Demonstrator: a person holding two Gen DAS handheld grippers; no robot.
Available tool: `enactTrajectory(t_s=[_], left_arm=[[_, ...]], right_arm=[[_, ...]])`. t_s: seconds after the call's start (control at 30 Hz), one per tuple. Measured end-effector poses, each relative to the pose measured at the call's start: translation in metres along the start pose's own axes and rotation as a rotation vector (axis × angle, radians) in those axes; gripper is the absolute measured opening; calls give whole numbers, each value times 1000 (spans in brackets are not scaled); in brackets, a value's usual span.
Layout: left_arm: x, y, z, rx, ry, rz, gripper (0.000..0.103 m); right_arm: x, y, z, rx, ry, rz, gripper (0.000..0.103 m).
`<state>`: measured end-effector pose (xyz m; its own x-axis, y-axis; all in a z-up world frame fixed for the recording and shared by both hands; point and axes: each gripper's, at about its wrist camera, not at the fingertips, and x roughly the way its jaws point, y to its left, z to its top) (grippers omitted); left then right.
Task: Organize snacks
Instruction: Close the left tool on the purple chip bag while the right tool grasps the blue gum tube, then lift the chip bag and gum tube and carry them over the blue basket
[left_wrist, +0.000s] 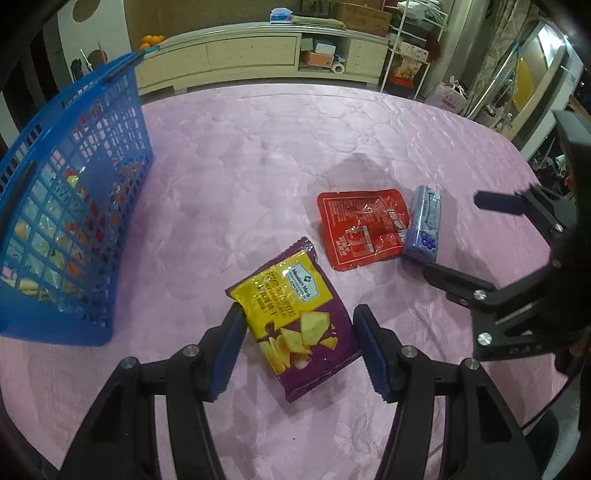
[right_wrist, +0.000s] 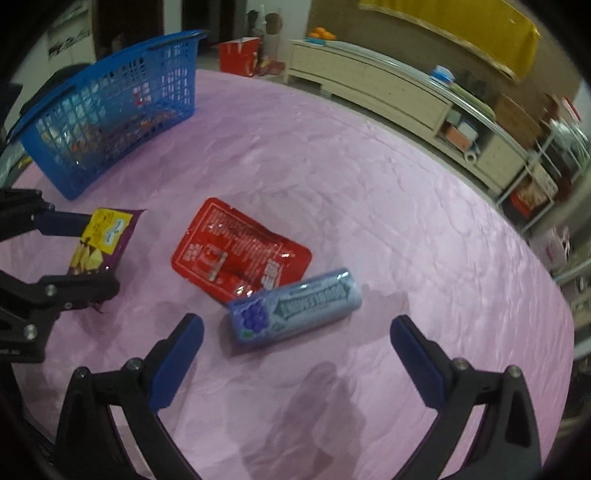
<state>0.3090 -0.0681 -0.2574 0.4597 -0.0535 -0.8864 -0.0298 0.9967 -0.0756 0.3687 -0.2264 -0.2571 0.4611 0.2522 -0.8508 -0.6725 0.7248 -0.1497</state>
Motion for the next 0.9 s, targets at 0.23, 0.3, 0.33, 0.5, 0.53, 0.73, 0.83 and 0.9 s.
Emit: enactTrajectory(t_s=[0.23,0.3,0.33,0.5,0.53,0.73,0.83,0.9], left_arm=[[9,-4,6,16,10,-28,57],[14,-4,8,15,18,-33,57],[15,-3,8,15,20,-34,57],[19,-3,13,29,11,-39,57],[19,-2,13,34,6,-38,57],[5,-1,6,40,2,-28,57],[-6,0,5,46,-15,-26,57],[-15,1,3,51,-33,-24,57]], right_arm=[[18,4,3,-114,27,20,102],[19,4,2,-119,22,36,102],[19,5,1,-117,23,44,102],[16,10,1,-102,13,74,87],[15,12,0,-103,11,74,87],[-10,22,-1,-65,-34,35,87],[-35,27,2,-17,-75,63,87],[-52,36,5,-25,-93,47,87]])
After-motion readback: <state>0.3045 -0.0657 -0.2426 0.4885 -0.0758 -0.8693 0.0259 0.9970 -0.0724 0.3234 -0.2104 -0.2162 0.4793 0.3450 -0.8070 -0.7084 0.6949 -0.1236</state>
